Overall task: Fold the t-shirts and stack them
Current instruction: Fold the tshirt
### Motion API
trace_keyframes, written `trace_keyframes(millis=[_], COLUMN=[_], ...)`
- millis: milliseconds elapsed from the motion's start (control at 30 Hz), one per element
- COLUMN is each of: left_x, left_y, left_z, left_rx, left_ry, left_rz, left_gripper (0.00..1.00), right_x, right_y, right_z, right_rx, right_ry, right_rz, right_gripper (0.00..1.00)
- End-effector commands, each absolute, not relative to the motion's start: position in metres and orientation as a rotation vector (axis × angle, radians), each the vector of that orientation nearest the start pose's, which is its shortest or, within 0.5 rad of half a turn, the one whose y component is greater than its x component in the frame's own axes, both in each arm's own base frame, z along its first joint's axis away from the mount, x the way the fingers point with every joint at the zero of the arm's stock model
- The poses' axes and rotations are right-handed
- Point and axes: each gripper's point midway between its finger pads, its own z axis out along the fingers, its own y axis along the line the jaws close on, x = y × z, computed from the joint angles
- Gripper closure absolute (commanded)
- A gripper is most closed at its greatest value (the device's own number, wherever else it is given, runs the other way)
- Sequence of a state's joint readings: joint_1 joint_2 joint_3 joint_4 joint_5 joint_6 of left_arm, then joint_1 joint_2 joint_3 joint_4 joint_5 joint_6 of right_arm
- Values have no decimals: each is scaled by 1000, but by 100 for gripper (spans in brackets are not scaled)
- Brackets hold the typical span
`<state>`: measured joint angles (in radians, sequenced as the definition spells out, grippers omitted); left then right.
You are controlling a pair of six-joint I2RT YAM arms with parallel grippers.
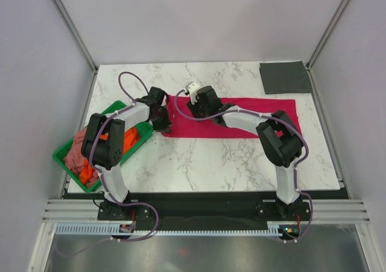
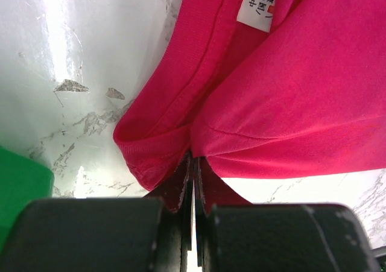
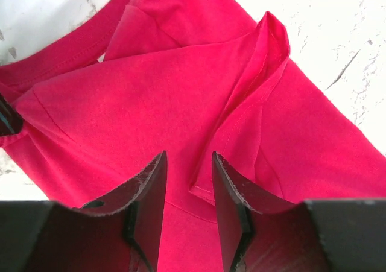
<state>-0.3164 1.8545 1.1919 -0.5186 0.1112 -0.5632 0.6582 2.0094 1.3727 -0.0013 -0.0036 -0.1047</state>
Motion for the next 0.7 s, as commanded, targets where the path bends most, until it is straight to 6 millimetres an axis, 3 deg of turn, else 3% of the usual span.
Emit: trace_keyframes(millis=[0, 667], left_x=[360, 360], left_y=[-158, -156], left_z=[23, 24], left_rx=[-288, -284], left_ry=[2787, 2786], left_rz=[-357, -343], left_gripper=[98, 98], right_x=[435, 434], right_y=[330, 318], right_z=[71, 49], right_rx=[-869, -903], right_ry=[2023, 2050], right_rz=[256, 142], right_gripper=[57, 61])
